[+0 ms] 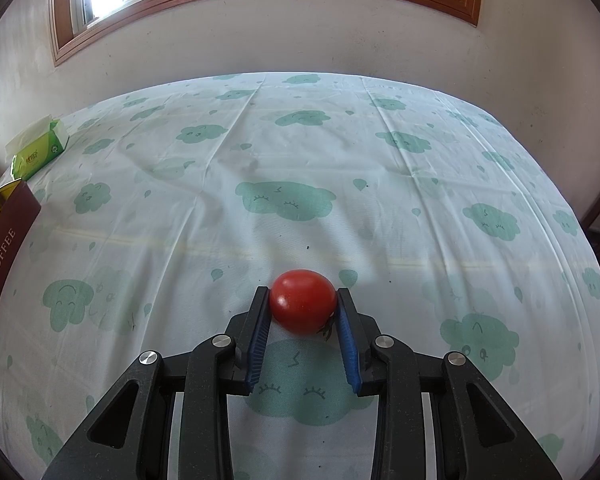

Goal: Organize fruits
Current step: 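Lower the green tomato into the tin and open the left tool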

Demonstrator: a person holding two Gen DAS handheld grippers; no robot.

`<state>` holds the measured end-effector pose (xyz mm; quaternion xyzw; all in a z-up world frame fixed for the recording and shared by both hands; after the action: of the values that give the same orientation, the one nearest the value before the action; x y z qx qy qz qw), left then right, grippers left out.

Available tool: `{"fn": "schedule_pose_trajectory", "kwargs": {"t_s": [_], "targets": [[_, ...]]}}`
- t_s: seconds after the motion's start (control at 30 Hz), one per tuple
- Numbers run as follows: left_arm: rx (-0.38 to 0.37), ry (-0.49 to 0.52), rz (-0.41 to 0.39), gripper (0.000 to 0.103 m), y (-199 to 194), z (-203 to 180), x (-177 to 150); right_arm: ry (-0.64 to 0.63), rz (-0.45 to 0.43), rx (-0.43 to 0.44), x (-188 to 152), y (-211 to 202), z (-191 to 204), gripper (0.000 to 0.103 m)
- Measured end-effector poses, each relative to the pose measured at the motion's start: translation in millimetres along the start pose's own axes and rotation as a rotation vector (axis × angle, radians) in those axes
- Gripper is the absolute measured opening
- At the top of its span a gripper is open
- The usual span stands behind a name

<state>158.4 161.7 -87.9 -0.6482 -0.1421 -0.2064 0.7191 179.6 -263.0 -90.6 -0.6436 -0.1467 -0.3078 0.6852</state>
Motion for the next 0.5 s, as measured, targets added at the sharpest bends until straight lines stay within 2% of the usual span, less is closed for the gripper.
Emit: {"fn": "schedule_pose_trajectory", "kwargs": {"t_s": [0.5], "targets": [[0.007, 0.006, 0.019, 0.033, 9.1, -1.5, -7.2, -0.001, 0.000, -0.001, 0.0, 0.0, -0.6, 0.034]]}}
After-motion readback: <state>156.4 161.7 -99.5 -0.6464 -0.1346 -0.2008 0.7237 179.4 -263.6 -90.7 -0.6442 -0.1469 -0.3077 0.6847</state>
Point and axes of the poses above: each gripper's, at about its wrist camera, not at the fingertips, and y roughly the way its jaws point, z to its left, x to its top, the point moved 6 cm from there along y, roughly the way its jaws point, and after that the axes turned 15 degrees about y, right-handed, at the moved point
